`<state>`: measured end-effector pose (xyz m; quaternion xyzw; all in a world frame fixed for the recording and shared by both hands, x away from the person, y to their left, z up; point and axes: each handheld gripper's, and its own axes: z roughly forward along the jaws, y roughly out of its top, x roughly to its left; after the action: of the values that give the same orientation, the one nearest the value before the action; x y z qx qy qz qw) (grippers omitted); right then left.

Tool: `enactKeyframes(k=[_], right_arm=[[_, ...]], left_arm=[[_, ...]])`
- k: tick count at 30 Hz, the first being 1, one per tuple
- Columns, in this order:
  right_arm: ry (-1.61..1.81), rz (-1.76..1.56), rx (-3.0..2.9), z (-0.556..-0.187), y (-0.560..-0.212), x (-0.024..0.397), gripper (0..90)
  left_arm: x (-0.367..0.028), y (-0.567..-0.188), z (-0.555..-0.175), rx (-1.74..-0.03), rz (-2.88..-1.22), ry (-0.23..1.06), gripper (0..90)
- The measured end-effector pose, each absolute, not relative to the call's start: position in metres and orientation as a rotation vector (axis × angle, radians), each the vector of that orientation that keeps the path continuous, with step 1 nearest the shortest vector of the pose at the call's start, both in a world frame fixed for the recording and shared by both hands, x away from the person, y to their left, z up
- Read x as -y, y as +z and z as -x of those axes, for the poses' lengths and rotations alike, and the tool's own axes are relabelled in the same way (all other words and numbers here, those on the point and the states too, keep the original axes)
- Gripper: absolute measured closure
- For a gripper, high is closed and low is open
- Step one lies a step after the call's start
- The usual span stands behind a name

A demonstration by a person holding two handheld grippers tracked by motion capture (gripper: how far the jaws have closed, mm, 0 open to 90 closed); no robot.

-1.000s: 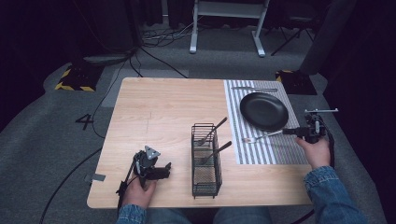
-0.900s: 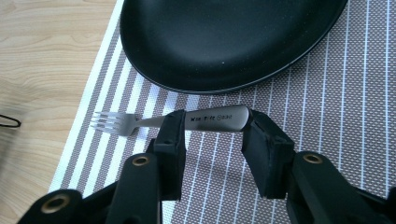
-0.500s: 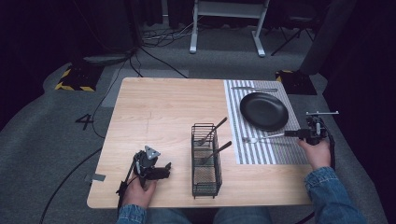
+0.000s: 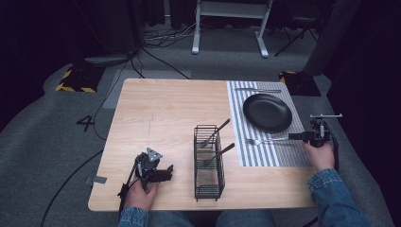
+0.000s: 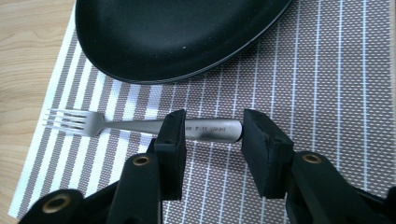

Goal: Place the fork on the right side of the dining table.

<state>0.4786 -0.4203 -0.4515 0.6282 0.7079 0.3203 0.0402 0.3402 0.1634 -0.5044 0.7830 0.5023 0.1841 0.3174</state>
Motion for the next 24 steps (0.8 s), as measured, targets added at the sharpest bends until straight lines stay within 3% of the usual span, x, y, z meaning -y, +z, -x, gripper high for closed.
enactKeyframes(k=[24], right_arm=[[1.043, -1.828, -2.163, -0.465, -0.434, 0.418, 55.4]], left_arm=[[-0.163, -0.504, -0.34, -1.323, -2.059, 0.484, 11.9]])
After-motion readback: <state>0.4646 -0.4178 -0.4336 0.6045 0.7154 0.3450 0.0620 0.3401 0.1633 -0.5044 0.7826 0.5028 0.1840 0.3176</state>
